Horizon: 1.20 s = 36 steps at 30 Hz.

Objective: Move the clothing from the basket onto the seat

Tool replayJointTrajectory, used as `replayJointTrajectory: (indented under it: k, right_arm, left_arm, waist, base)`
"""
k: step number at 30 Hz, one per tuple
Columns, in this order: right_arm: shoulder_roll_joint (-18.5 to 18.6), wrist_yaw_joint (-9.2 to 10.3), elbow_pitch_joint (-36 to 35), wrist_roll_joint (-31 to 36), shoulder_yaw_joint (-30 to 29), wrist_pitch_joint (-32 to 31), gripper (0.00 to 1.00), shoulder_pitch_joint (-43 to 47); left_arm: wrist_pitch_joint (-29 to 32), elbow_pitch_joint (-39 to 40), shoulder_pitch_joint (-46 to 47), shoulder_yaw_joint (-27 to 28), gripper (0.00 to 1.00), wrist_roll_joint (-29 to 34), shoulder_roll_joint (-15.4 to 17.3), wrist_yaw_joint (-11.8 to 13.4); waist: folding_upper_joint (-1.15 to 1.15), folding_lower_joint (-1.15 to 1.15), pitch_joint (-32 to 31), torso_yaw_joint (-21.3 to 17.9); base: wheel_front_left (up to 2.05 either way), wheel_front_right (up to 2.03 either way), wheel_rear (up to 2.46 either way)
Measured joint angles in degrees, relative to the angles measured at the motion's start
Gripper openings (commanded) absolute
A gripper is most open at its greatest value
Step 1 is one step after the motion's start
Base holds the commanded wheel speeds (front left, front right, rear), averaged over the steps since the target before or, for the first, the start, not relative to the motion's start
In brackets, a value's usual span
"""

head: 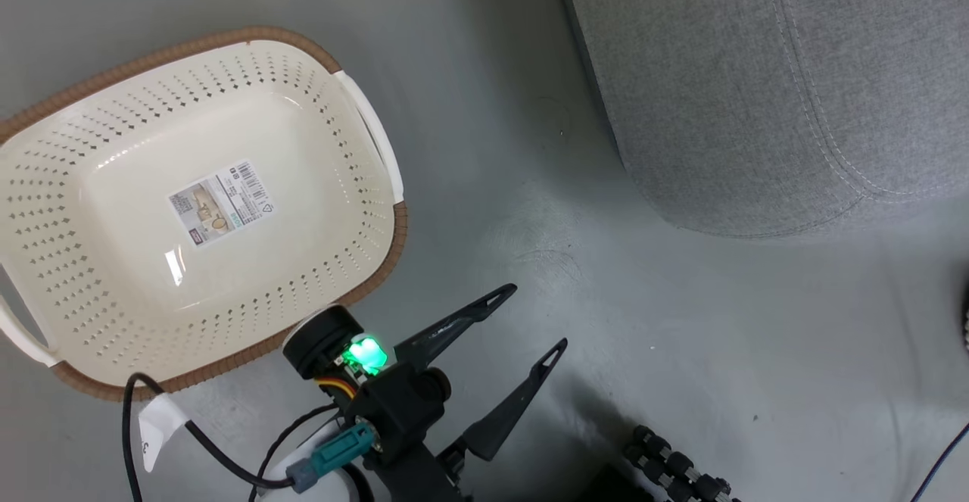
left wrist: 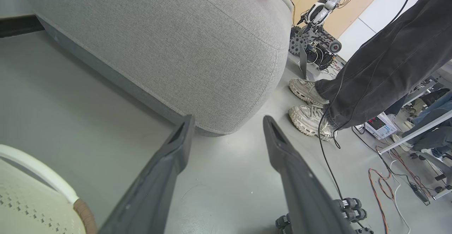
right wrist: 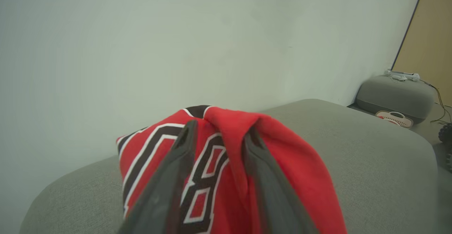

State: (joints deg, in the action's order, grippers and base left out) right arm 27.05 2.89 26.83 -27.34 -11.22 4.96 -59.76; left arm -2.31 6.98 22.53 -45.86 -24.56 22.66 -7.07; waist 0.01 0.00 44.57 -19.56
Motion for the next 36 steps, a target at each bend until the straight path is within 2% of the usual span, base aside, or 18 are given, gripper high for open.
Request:
replayJointTrajectory:
  k: [12,27,36]
  right_arm:
    - [-2.4,-4.5,1.1,0.1,3.7,2.3,1.0,7.8]
    - [-4.5,-6.01,-2.7,1.8,5.9,5.3,1.0,19.2]
    - [-5.7,-6.52,-6.3,2.3,7.6,5.8,1.0,25.2]
  left_arm:
    - [-3.2,-4.7,1.8,-0.4,1.0,-0.8,-3.4,0.0]
    - [-8.0,-11.8,1.8,1.1,1.0,-3.5,-8.0,0.1]
    - [-9.9,-15.6,1.2,4.6,1.0,-5.5,-9.0,2.2]
  waist:
    - [0.0,0.0,-5.7,2.2]
    - [0.0,-0.01,-15.7,6.8]
    - [-0.01,-0.01,-21.8,11.0]
  base:
    - [0.0,0.0,0.0]
    - [0.0,0.0,0.0]
    - [0.0,0.0,0.0]
